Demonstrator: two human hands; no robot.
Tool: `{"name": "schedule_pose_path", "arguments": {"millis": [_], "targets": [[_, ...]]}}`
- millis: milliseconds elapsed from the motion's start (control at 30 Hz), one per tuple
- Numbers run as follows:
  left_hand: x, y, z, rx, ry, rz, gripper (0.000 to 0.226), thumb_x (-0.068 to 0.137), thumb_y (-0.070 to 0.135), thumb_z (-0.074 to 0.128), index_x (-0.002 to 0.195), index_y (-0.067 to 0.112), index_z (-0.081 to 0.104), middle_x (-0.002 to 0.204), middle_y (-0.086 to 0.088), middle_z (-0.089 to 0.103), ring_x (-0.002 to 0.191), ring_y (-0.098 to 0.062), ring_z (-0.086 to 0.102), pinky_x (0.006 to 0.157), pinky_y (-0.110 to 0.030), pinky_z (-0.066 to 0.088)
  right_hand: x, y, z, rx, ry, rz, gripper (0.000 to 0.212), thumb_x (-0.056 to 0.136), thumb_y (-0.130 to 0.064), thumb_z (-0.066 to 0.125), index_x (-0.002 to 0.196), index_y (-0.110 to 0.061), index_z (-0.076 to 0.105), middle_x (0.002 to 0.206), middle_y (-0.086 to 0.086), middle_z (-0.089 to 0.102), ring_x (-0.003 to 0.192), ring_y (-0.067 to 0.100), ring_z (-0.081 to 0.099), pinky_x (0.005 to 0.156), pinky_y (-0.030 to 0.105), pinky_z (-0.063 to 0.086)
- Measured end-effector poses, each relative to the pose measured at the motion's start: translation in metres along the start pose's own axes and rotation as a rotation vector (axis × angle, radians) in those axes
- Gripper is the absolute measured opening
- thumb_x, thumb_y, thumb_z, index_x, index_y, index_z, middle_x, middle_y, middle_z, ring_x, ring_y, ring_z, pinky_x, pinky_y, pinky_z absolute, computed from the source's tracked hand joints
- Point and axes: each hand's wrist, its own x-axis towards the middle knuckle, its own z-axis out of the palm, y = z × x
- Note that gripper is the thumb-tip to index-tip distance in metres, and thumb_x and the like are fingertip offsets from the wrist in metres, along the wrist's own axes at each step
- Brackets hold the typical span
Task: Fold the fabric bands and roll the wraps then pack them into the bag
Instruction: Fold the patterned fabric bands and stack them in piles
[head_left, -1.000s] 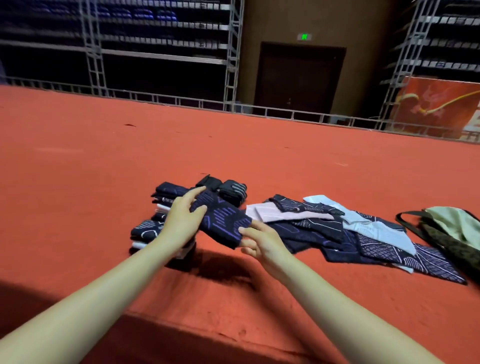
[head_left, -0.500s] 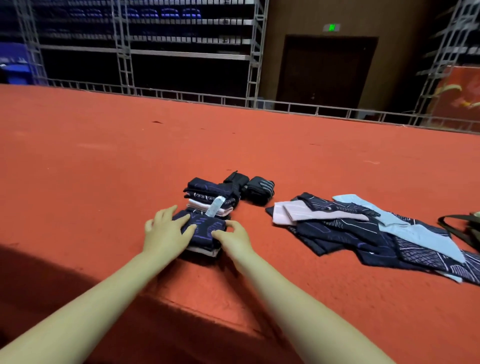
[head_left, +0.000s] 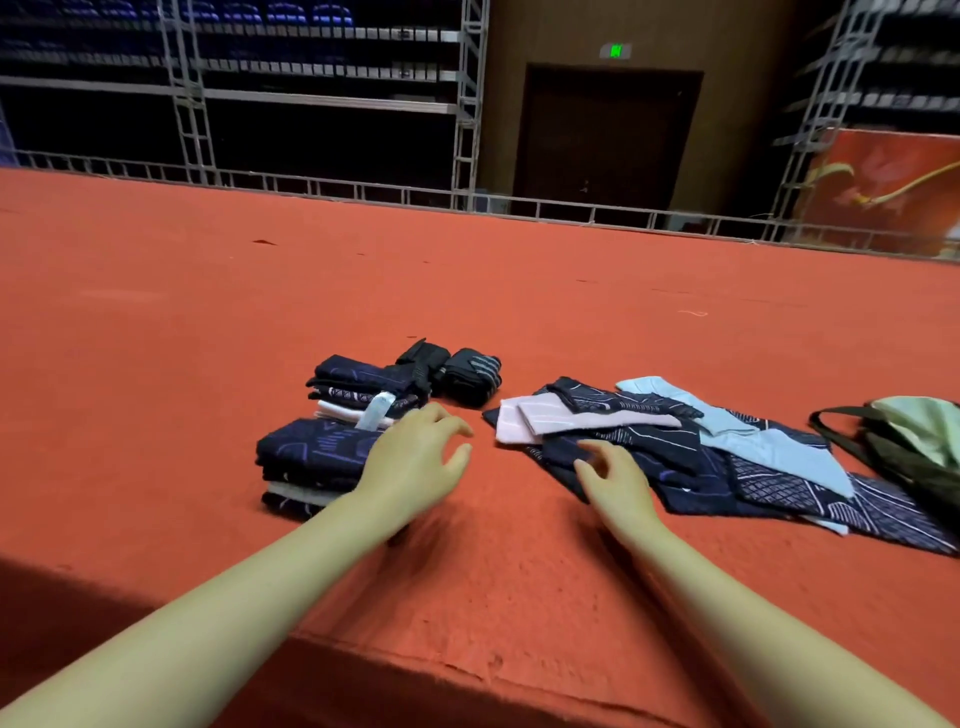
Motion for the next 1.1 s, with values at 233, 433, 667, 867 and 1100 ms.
{"name": "schedule_pose_path", "arguments": {"millis": [233,433,667,867,1100], "targets": [[0.032,0.053,0.093,-0.16,-0.146,0.018,0.035,0.089,0.026,0.053,0.124,0.025,0.056,0.119,-0.001,0.054,0.116,-0.02,0.046,0.096,-0.03,0.038,0.01,0.087,-0.055,-0.321,0.156,0.035,0.034,0.086,-0.024,0.062,0.119,-0.015,0.061,0.114,0.005,0.058,0.116,0.027,0.047,0.096,0.042,0.041],[0.109,0.074,0.149,-0.187,-0.077,0.047,0.038,0.086,0.019,0.055,0.124,0.019,0.056,0.123,-0.004,0.055,0.12,-0.024,0.046,0.103,-0.036,0.035,0.019,0.104,-0.052,-0.33,0.12,0.047,0.044,0.086,-0.034,0.061,0.128,-0.022,0.055,0.123,-0.002,0.052,0.119,0.02,0.044,0.099,0.037,0.035],[0.175,0.072,0.19,-0.001,-0.233,0.144,0.035,0.087,0.021,0.058,0.122,0.02,0.061,0.122,-0.005,0.061,0.114,-0.026,0.054,0.092,-0.033,0.04,0.027,0.117,-0.05,-0.145,0.179,0.058,0.032,0.089,-0.035,0.057,0.119,-0.023,0.06,0.118,-0.004,0.054,0.115,0.017,0.045,0.099,0.035,0.036],[0.178,0.079,0.177,-0.141,0.022,0.205,0.018,0.089,0.015,0.062,0.102,0.019,0.073,0.106,0.0,0.071,0.102,-0.021,0.063,0.084,-0.026,0.04,0.03,0.12,-0.052,-0.026,0.276,0.053,0.033,0.09,-0.028,0.057,0.121,-0.018,0.059,0.117,0.0,0.058,0.116,0.02,0.047,0.1,0.032,0.036],[0.141,0.147,0.104,-0.468,0.036,0.361,0.015,0.086,0.01,0.064,0.098,0.015,0.072,0.098,0.006,0.071,0.093,-0.003,0.062,0.086,-0.016,0.045,0.032,0.102,-0.069,0.005,0.471,-0.149,0.062,0.084,-0.04,0.045,0.139,-0.012,0.041,0.137,0.009,0.045,0.129,0.025,0.035,0.111,0.031,0.022]]}}
